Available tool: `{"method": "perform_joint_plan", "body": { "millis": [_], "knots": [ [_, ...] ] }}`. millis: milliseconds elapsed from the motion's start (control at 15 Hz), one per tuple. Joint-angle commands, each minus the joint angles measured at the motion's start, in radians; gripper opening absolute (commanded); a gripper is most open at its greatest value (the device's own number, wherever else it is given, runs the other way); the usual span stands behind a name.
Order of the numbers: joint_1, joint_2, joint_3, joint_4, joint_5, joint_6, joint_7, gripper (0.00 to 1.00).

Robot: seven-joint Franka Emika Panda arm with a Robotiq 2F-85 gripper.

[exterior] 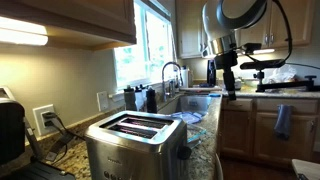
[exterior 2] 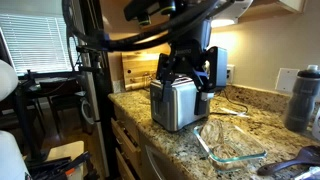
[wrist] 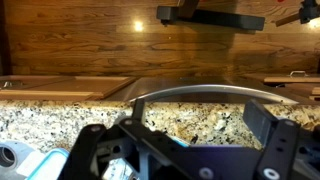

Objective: Put a slice of bread in the toaster

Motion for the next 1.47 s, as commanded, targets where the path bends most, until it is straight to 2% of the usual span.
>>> {"method": "perform_joint_plan", "body": {
  "millis": [0,667,1400],
  "knots": [
    [0.0,0.001,0.0,0.001,0.0,-0.001,0.0,1.0],
    [0.001,0.002,0.001,0.002,0.001,0.002,0.001,1.0],
    [0.043,0.068,0.019,0.039,0.053,0.065,-0.01,1.0]
  ]
}}
